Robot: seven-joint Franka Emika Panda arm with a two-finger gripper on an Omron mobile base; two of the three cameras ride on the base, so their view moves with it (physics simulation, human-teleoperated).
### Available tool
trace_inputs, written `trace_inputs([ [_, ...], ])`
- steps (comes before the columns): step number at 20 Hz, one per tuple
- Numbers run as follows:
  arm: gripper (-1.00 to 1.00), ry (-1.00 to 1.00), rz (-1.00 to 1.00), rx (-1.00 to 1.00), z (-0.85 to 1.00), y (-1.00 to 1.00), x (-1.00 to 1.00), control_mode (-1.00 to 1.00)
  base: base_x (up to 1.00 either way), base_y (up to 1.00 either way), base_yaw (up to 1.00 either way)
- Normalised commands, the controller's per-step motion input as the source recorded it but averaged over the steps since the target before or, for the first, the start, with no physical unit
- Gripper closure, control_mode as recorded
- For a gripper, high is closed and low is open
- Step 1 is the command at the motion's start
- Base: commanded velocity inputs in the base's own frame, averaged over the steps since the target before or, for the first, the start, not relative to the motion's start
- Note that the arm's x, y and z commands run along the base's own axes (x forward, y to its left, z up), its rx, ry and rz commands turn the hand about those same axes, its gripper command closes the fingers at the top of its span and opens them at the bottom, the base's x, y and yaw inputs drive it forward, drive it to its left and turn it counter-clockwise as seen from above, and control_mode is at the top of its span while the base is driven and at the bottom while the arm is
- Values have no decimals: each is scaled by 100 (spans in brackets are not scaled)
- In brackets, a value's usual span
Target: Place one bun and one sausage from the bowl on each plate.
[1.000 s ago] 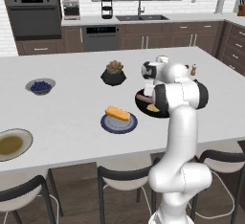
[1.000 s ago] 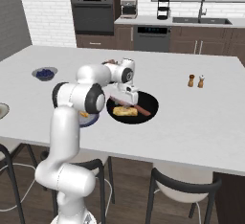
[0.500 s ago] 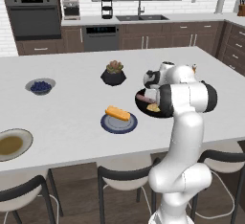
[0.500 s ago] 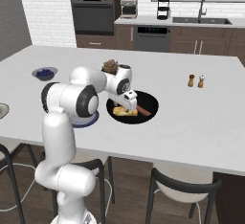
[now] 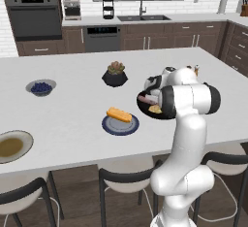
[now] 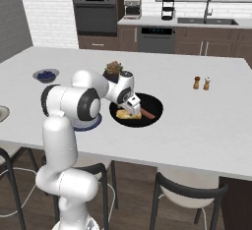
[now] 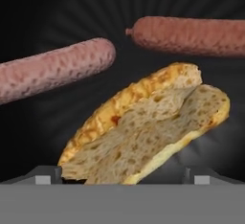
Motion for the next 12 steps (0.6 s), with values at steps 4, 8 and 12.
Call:
trace_inputs([
  [4,-100,-1,0,0,-11,0,1,-100,0,0,0],
  [8,-100,-5,0,0,-5,0,19,-100,0,0,0],
  [12,-100,-4,0,0,-25,-1,11,-100,0,0,0],
])
